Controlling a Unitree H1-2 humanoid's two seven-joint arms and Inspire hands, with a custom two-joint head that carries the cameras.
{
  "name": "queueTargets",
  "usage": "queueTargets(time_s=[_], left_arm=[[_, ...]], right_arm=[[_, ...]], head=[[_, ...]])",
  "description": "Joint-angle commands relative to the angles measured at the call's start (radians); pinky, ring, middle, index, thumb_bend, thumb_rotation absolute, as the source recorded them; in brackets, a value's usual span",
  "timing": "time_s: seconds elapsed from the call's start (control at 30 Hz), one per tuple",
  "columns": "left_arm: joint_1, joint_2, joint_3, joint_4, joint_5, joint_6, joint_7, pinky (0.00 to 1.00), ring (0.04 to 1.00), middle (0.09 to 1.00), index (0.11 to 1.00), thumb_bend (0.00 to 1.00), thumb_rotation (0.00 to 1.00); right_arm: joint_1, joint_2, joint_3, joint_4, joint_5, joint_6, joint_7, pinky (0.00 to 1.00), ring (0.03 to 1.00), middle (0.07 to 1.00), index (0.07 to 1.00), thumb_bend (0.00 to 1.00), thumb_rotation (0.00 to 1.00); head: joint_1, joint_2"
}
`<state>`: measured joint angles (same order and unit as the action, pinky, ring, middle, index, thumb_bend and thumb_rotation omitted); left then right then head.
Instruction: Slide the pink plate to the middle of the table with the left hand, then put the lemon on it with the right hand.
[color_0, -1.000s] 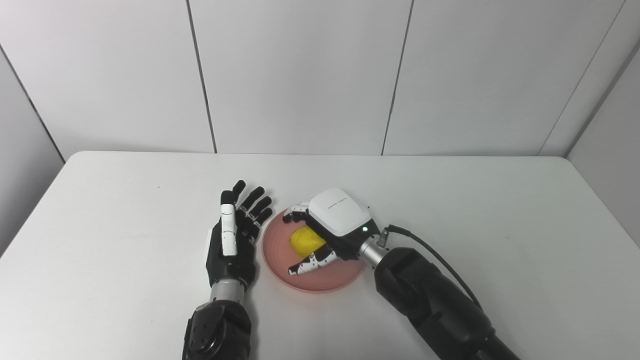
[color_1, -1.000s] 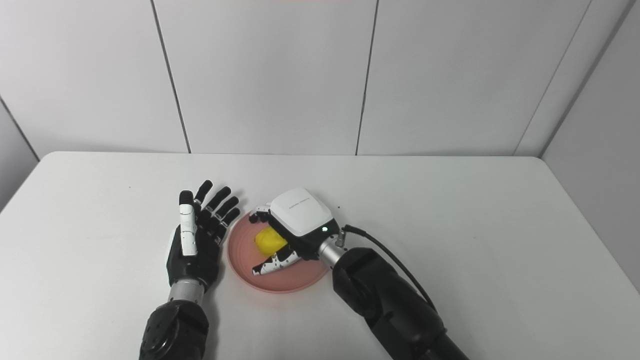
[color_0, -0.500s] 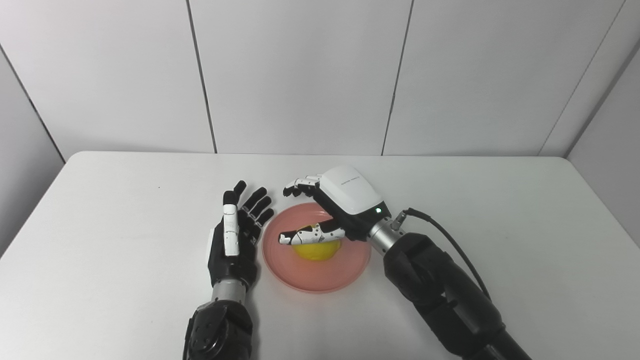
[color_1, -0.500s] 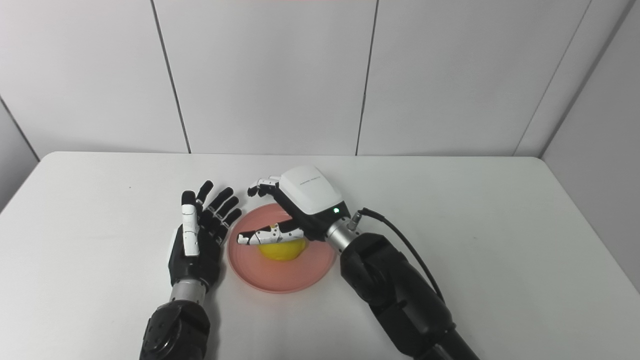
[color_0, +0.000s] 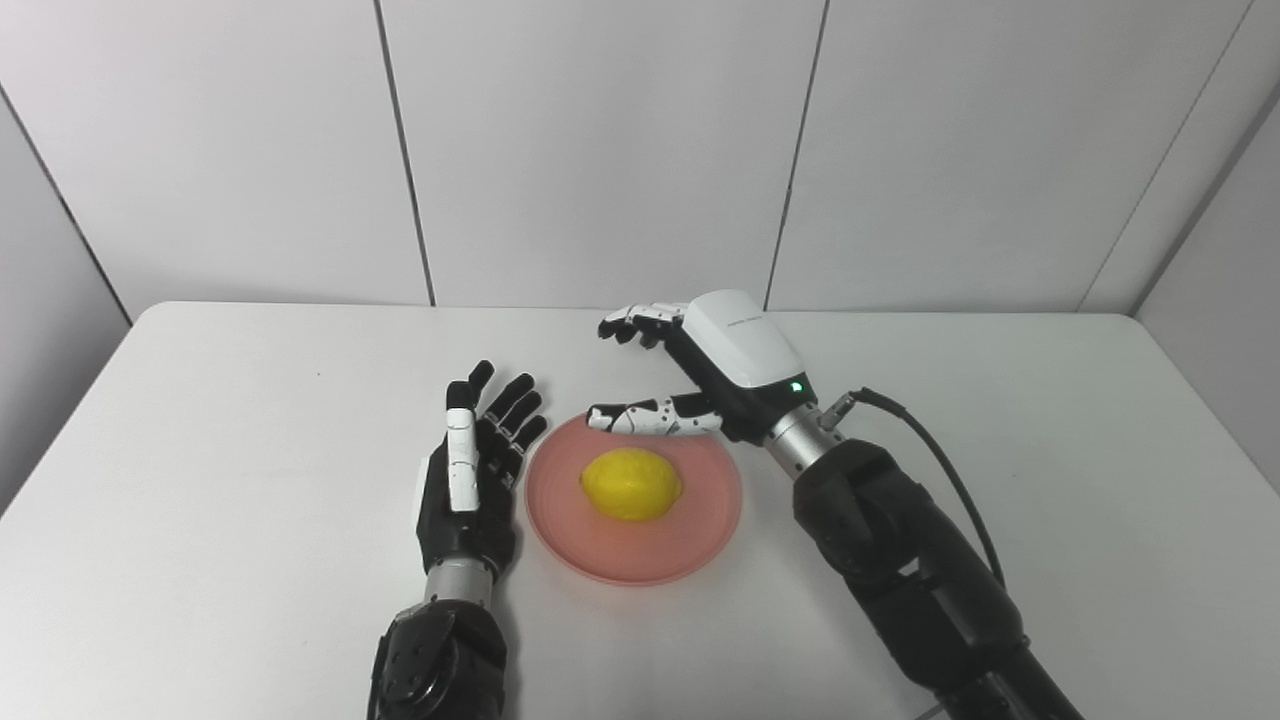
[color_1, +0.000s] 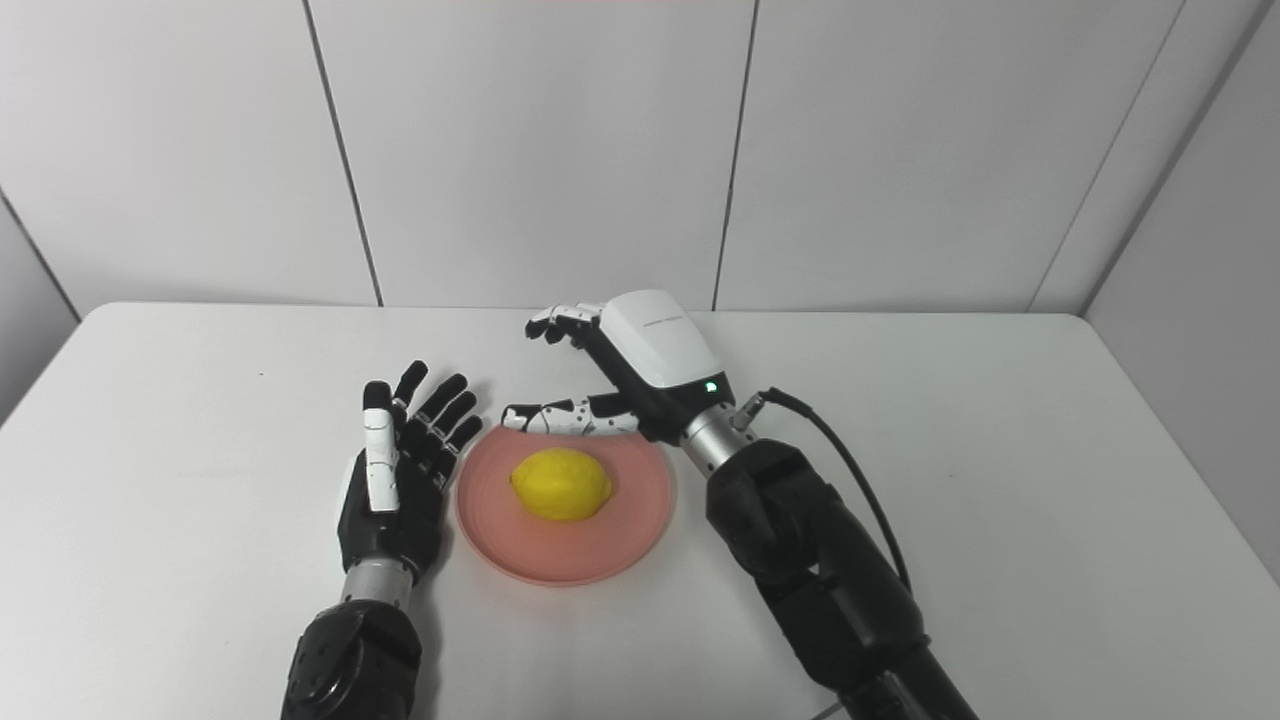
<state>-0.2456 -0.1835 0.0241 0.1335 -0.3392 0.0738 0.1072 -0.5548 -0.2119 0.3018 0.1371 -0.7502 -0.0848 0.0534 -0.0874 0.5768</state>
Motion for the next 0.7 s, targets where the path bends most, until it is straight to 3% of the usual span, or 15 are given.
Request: queueTargets(time_s=[0.0,0.13,0.23,0.4,0.5,0.53,0.67], left_arm=[[0.022,-0.061,0.006,0.053,0.012,0.017,0.023,0.84,0.827,0.803,0.863,0.94,0.79],[0.007,-0.052,0.006,0.068,0.016,-0.021,0.013,0.82,0.851,0.846,0.854,0.97,0.77],[-0.004,-0.039,0.003,0.081,0.032,-0.045,0.005,0.84,0.87,0.877,0.859,0.94,0.79],[-0.03,-0.031,0.014,0.093,0.033,-0.041,0.007,0.85,0.9,0.906,0.866,0.96,0.81],[-0.053,-0.024,0.018,0.112,0.041,-0.051,0.001,0.9,0.923,0.926,0.907,0.97,0.81],[-0.062,-0.018,0.016,0.122,0.05,-0.059,-0.003,0.98,0.962,0.952,0.939,0.96,0.83],[-0.124,0.016,0.016,0.166,0.13,-0.055,0.026,1.0,0.965,0.947,0.951,0.98,0.86]], right_arm=[[-0.006,0.023,-0.045,0.001,0.064,-0.006,-0.05,0.5,0.619,0.693,0.7,0.81,1.0],[0.033,0.082,-0.149,0.042,0.209,0.019,-0.089,0.6,0.694,0.734,0.719,0.76,1.0],[0.056,0.121,-0.212,0.064,0.286,0.042,-0.116,0.66,0.72,0.736,0.729,0.79,1.0],[0.079,0.168,-0.291,0.1,0.435,0.04,-0.125,0.65,0.707,0.754,0.748,0.8,1.0],[0.091,0.194,-0.333,0.103,0.527,0.07,-0.116,0.7,0.729,0.78,0.77,0.8,1.0],[0.095,0.203,-0.346,0.101,0.552,0.079,-0.117,0.76,0.761,0.799,0.784,0.82,1.0],[0.112,0.236,-0.395,0.111,0.666,0.087,-0.115,0.84,0.814,0.831,0.804,0.81,1.0]], head=[[0.002,0.0],[0.004,0.001],[0.0,0.0],[-0.006,0.001],[-0.008,0.001],[-0.008,0.001],[-0.009,0.002]])
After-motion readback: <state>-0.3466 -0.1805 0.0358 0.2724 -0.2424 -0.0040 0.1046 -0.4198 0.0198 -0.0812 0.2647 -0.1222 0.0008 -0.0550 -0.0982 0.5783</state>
